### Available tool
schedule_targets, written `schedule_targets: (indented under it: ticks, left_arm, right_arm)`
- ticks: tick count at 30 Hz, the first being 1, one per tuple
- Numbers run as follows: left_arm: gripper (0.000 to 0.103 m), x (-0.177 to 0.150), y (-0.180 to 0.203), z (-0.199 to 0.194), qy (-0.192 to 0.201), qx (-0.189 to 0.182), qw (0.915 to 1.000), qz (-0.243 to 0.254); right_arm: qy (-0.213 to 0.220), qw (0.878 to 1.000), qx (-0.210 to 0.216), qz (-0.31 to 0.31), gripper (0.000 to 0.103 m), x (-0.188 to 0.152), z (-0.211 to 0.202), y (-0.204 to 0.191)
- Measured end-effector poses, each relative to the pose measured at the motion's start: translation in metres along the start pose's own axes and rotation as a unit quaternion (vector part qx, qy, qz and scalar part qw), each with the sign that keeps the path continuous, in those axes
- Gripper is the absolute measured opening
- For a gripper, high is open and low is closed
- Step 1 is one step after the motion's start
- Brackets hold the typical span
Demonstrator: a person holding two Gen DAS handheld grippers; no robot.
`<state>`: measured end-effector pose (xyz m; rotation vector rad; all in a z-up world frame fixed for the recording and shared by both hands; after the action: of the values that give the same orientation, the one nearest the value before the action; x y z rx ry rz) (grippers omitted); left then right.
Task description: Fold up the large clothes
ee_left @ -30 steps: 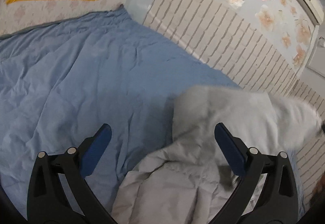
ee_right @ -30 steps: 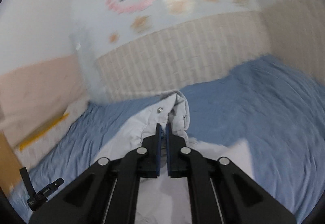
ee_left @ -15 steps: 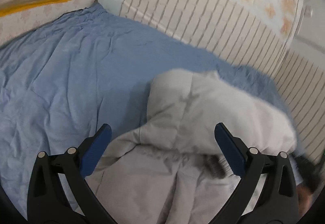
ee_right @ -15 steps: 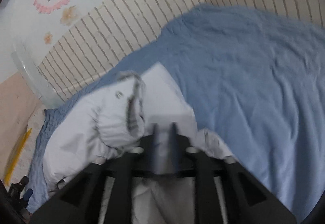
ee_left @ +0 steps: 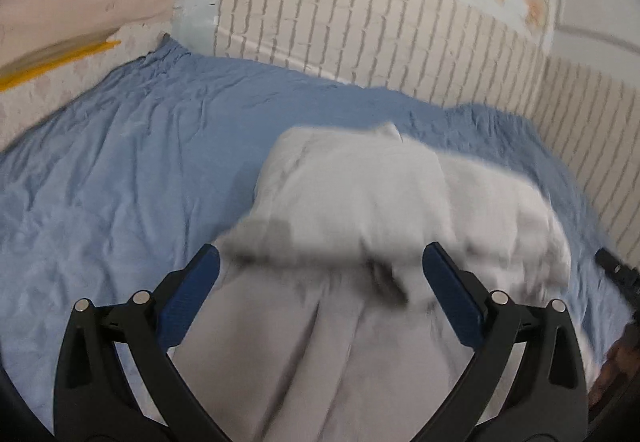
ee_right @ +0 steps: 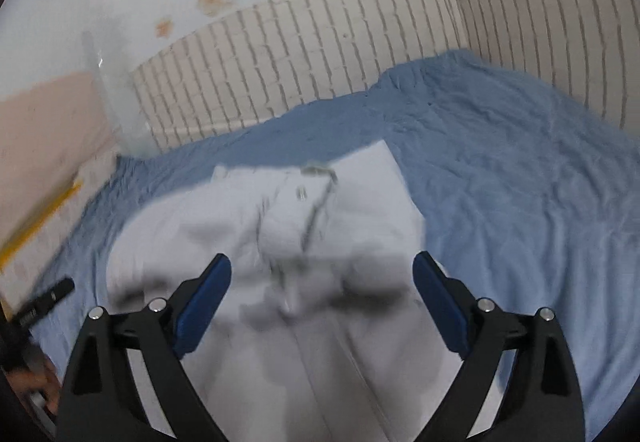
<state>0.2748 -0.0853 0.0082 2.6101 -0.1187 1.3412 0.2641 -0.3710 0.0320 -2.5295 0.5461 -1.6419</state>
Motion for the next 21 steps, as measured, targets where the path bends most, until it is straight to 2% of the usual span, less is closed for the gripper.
schedule_targets:
  ticks: [2,4,6,9,11,13,15,16,18,21]
  left_arm:
    - [0.1,-0.042,-0.002,-0.029,-0.021,-0.018,0.9995,0.011]
    - [0.1,-0.074,-0.011,-0.059,-0.031,-0.025,0.9991,0.013]
    - [0.1,-0.084,-0.017,-0.091,-0.022,-0.039,0.9989,0.008]
    - [0.1,-0.084,-0.009,-0.138,0.006,-0.038,0.9986,0.035]
    - [0.1,-0.093,0.003,-0.17,0.049,-0.006,0.9954,0.082]
    - [0.1,-0.107,0.005,-0.184,0.085,0.04,0.9888,0.116]
    - [0.1,-0.117,0.007,-0.189,0.084,0.087,0.9854,0.12]
    - [0.1,-0.117,0.008,-0.196,0.097,0.096,0.9829,0.124]
    - [0.1,-0.116,0.008,-0.201,0.108,0.083,0.9828,0.124]
    - [0.1,-0.114,0.006,-0.186,0.064,0.075,0.9868,0.129]
  right_arm:
    - [-0.02,0.999,-0.032,-0.027,0.092,-0.035,-0.029,0.001]
    - [-0.033,0.997,-0.066,-0.027,0.092,-0.069,-0.063,0.001]
    - [-0.026,0.998,-0.061,-0.008,0.092,-0.091,-0.099,-0.003]
    - [-0.017,0.997,-0.06,-0.044,0.092,-0.103,-0.131,-0.021]
    - [-0.008,0.997,-0.056,-0.061,0.092,-0.104,-0.144,-0.031]
    - [0.003,0.996,-0.054,-0.064,0.092,-0.103,-0.152,-0.032]
    - [-0.002,0.996,-0.066,-0.065,0.092,-0.105,-0.154,-0.033]
    - [-0.005,0.995,-0.072,-0.067,0.092,-0.106,-0.153,-0.034]
    - [-0.008,0.994,-0.073,-0.08,0.092,-0.107,-0.156,-0.039]
    - [0.004,0.993,-0.075,-0.092,0.092,-0.108,-0.165,-0.045]
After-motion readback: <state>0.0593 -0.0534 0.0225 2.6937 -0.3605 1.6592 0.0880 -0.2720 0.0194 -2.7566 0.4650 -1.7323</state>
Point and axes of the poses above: each gripper's, at about its wrist camera, not at the fingertips, and z roughly the way its jaws point, y to its right, x to its top, the point moved 2 cm from there along z, roughly the way its jaws point
